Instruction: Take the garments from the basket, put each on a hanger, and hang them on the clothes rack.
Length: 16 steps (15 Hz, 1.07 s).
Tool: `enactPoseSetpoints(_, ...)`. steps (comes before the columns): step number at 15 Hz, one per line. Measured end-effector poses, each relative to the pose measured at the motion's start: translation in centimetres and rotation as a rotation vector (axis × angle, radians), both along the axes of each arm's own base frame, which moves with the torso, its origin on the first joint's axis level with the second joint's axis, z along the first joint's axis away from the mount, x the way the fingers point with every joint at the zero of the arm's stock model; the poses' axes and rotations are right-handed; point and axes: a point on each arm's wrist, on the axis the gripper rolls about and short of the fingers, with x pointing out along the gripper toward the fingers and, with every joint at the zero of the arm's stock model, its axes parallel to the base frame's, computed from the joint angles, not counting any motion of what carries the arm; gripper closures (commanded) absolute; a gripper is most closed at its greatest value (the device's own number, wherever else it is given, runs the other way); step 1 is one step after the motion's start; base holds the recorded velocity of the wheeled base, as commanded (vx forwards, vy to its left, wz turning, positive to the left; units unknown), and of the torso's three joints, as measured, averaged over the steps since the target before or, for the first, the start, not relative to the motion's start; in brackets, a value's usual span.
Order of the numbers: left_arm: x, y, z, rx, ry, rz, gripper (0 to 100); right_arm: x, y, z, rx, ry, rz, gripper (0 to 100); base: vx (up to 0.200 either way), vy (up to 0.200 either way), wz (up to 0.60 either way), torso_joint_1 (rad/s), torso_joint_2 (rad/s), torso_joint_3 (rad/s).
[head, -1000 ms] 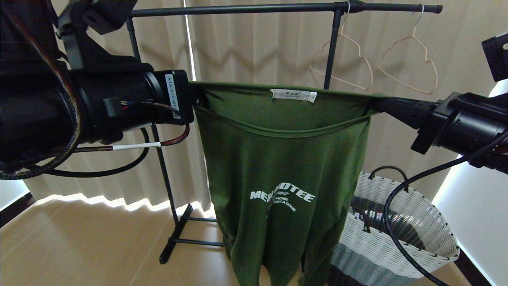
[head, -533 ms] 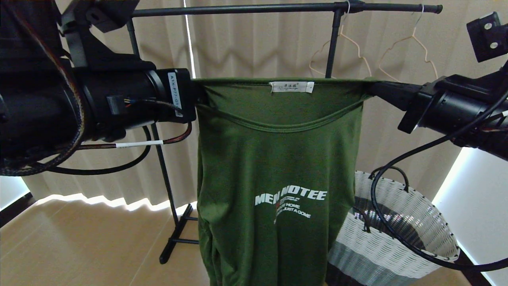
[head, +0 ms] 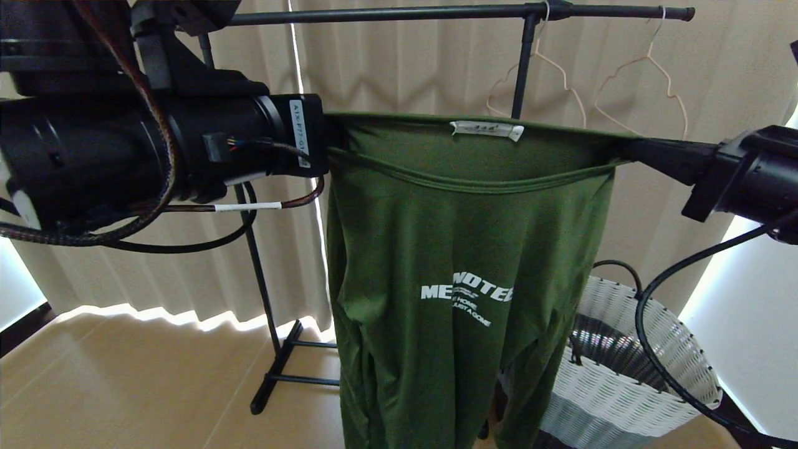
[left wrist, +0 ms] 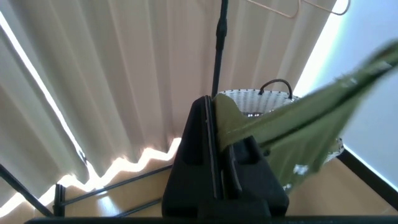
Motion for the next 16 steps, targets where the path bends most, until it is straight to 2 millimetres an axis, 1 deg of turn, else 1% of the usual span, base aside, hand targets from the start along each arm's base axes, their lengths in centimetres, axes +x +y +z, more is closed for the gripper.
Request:
enactPoseSetpoints(2, 0.5, -0.4, 0.2, -0.005, -0.006, 0.003, 100, -1.5, -0.3, -0.1, -0.002, 0.001, 0.082, 100, 0.0, 0.0, 0.0, 0.0, 0.0, 0.0)
enactPoseSetpoints(5, 1.2, -0.9, 0.6, -0.014, -0.017, 0.004, 100, -3.8, -0.5, -0.9, -0.009, 0.019, 0.194, 100, 0.0, 0.0, 0.0, 0.0, 0.0, 0.0)
enactPoseSetpoints(8, 1.8, -1.4, 0.7, -0.017, -0.018, 0.004, 100, -5.0, -0.7, -1.0, -0.009, 0.006, 0.224, 100, 0.0, 0.0, 0.0, 0.0, 0.0, 0.0)
enactPoseSetpoints(12, 2.0, -1.6, 0.2, -0.004, 0.001, 0.005, 100, -5.0, -0.8, -1.1, -0.034, -0.013, 0.216, 100, 0.0, 0.0, 0.0, 0.0, 0.0, 0.0)
enactPoseSetpoints(16, 1.2, -0.9, -0.4, 0.035, 0.049, 0.002, 100, -3.5, -1.0, -1.1, -0.078, -0.03, 0.177, 100, 0.0, 0.0, 0.0, 0.0, 0.0, 0.0)
